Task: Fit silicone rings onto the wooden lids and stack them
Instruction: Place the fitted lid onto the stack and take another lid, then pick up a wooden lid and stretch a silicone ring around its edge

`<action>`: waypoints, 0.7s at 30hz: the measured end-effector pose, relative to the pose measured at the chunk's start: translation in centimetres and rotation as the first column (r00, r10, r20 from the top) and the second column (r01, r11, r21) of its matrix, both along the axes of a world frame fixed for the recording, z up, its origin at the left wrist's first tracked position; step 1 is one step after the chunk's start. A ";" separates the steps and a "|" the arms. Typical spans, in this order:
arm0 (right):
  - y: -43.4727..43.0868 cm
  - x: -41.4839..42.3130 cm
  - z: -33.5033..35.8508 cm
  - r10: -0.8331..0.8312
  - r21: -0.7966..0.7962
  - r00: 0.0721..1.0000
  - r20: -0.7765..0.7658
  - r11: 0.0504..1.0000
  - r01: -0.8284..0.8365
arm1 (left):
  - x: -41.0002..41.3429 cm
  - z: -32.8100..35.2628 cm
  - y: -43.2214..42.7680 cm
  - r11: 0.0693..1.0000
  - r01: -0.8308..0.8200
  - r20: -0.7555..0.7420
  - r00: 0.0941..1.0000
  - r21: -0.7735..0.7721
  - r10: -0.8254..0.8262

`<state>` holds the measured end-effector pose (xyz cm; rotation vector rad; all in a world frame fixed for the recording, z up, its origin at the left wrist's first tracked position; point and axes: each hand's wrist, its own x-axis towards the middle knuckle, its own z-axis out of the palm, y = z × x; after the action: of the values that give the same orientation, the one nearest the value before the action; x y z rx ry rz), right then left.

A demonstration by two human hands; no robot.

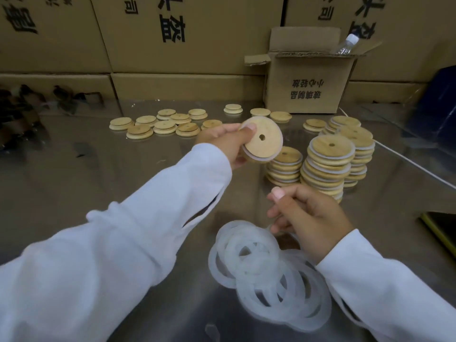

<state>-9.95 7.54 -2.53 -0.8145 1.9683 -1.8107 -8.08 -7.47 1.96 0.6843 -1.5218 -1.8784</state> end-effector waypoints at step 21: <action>-0.2 -0.8 0.3 0.073 0.039 0.996 0.060 0.996 -0.075 | -9.1 -3.1 -3.2 0.979 0.114 0.431 0.902 -0.168 -0.031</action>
<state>-10.78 7.30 -2.26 -0.8014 1.9070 -1.7263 -17.16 -10.62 -1.13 1.0084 -1.9969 -1.6751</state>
